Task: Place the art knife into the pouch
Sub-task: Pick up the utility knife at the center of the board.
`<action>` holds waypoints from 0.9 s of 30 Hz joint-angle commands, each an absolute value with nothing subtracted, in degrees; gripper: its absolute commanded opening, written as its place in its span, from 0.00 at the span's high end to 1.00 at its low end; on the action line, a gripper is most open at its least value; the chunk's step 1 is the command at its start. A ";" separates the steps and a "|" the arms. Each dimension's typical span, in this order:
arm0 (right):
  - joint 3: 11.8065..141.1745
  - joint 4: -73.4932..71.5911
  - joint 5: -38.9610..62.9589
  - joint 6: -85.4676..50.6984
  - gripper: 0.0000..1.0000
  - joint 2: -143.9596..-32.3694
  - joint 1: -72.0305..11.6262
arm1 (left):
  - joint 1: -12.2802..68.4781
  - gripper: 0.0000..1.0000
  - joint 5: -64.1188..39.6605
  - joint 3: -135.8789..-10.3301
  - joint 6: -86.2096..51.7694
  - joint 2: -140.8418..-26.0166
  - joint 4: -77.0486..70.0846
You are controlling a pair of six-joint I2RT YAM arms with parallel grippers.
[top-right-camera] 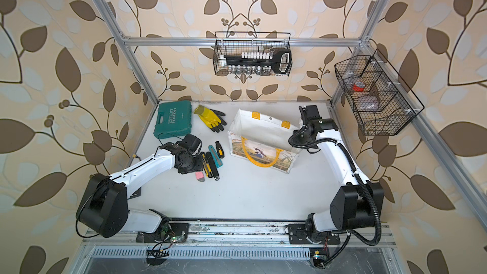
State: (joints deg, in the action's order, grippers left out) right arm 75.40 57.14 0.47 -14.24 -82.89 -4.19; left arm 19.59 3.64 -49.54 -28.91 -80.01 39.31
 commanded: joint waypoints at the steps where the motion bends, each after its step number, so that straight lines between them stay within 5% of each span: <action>1: 73.97 57.94 1.35 -13.40 1.00 -83.08 -4.74 | 16.86 0.47 3.79 -48.73 -29.82 -79.61 36.85; 16: 75.24 57.79 2.08 -13.18 1.00 -83.23 -4.75 | 16.31 0.47 2.42 -48.49 -29.19 -90.17 30.46; 22: 74.49 57.40 2.14 -13.36 1.00 -83.06 -4.92 | 16.27 0.80 3.08 -48.39 -28.88 -92.08 31.03; 27: 74.71 57.30 2.10 -13.27 1.00 -82.62 -4.89 | 16.26 0.97 3.78 -48.47 -29.03 -91.44 31.97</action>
